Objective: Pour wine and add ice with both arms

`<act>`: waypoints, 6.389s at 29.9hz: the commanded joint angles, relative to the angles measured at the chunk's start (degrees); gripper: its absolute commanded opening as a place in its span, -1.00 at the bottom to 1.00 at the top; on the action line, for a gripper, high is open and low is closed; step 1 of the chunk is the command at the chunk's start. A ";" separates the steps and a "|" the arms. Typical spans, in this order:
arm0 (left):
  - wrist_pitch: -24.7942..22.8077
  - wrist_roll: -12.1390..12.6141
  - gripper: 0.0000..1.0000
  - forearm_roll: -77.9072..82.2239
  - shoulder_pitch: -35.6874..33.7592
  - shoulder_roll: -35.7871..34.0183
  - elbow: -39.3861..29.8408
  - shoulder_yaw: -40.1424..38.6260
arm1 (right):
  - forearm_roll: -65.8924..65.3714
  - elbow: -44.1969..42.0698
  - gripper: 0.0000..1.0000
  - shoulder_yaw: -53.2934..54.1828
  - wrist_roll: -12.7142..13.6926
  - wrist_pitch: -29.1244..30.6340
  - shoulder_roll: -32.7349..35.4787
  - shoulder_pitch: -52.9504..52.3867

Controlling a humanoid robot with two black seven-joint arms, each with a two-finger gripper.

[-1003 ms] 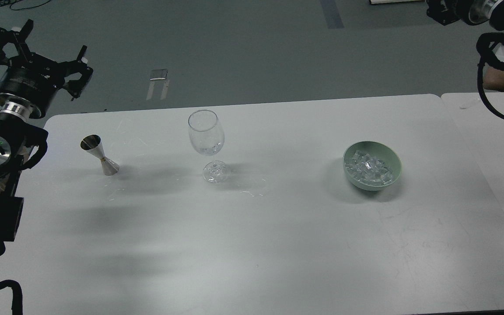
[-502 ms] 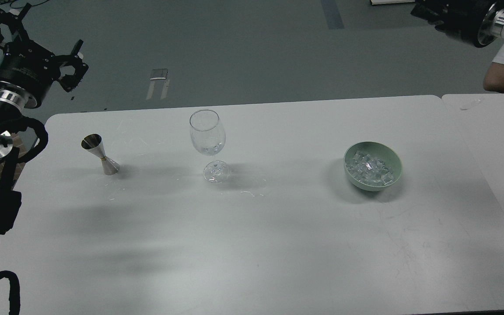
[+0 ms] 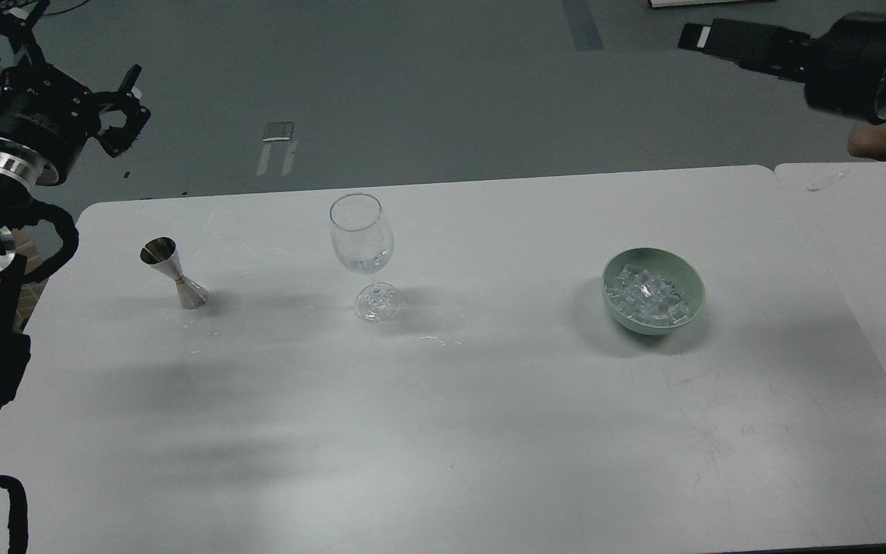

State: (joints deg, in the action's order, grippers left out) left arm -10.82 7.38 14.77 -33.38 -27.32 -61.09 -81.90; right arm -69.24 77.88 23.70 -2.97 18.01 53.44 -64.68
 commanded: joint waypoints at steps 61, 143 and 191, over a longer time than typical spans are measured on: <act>-0.08 -0.26 0.95 -0.79 1.92 3.15 0.18 0.16 | -31.48 -8.19 0.32 -2.43 -1.87 -13.52 -13.18 26.80; 0.28 -2.37 0.95 -0.97 3.24 1.83 0.09 -1.15 | -30.25 1.21 -1.00 9.33 -2.30 -12.82 -9.05 26.80; -0.60 -2.37 0.95 -0.97 2.71 -2.83 0.79 -1.07 | -31.13 -21.72 -1.00 9.34 -1.42 -12.64 -53.44 8.08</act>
State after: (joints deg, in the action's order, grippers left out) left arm -11.31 5.02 13.76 -30.66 -30.12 -60.38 -83.05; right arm -100.54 56.60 33.08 -4.17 5.37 0.00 -56.22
